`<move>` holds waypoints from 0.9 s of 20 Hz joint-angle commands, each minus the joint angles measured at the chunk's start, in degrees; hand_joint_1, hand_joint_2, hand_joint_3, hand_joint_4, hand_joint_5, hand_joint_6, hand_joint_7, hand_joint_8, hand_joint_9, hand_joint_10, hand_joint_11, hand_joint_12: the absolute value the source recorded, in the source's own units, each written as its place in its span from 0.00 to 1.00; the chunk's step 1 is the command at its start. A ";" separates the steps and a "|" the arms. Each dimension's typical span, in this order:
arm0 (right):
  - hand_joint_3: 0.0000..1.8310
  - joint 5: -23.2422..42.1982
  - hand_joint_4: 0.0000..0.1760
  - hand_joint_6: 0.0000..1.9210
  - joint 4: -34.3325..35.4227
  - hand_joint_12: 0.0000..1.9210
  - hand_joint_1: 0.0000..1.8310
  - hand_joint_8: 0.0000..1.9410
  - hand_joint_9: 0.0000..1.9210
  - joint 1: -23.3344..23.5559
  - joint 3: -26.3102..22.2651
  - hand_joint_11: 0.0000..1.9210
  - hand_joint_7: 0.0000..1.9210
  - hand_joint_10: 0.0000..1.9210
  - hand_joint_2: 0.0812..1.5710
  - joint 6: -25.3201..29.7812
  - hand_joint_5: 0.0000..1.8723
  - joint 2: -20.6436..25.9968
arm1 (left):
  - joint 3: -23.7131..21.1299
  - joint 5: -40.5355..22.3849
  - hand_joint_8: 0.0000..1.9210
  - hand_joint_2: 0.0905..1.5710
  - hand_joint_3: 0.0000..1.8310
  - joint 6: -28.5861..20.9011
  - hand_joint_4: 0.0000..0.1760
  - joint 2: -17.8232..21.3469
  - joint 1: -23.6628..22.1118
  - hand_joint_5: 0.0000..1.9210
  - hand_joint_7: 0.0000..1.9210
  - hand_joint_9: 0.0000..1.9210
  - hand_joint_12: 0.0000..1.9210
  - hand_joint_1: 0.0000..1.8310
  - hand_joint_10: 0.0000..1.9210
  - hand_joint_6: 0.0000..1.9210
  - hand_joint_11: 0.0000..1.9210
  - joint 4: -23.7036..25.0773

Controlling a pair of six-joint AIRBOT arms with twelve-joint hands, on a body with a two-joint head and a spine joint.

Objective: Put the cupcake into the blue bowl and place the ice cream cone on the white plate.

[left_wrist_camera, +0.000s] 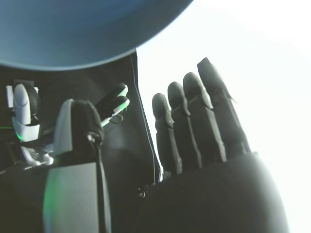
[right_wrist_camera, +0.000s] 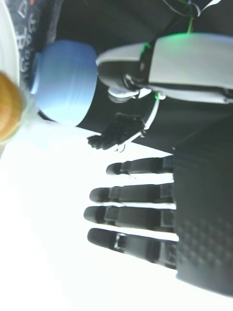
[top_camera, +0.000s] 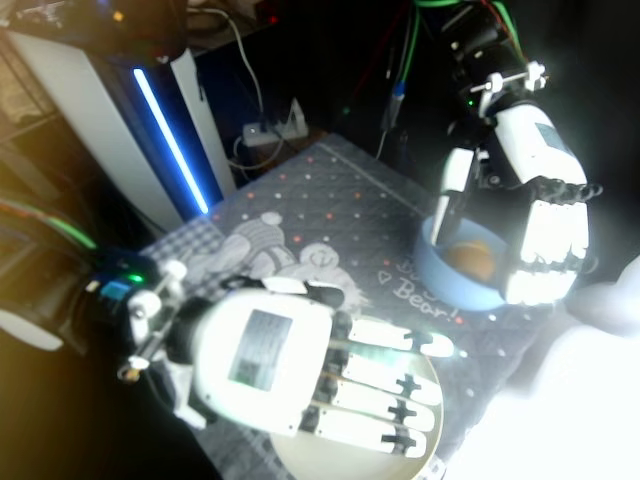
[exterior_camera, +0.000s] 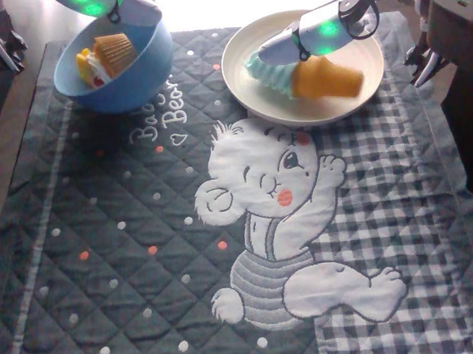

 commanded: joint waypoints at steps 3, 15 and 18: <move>0.00 6.64 0.68 0.00 0.79 0.46 0.33 0.00 0.20 0.97 -0.18 0.00 0.22 0.00 0.53 0.25 0.13 0.32 | -0.81 -6.00 0.00 0.58 0.00 -0.36 0.01 0.73 -0.61 0.34 0.30 0.30 0.35 0.54 0.00 0.00 0.18 -0.95; 0.00 17.91 0.60 0.00 1.09 0.41 0.35 0.00 0.15 0.93 -8.37 0.00 0.16 0.00 0.55 0.25 0.11 8.23 | -7.36 -16.80 0.00 0.57 0.00 0.70 0.11 8.16 -0.18 0.25 0.25 0.25 0.27 0.51 0.00 0.00 0.15 -6.05; 0.00 27.93 0.63 0.00 2.94 0.38 0.33 0.00 0.16 -1.21 -14.27 0.02 0.15 0.00 0.56 0.11 0.08 13.31 | -15.72 -26.07 0.00 0.56 0.00 8.85 0.27 16.47 3.74 0.22 0.23 0.25 0.25 0.51 0.00 0.00 0.14 -15.36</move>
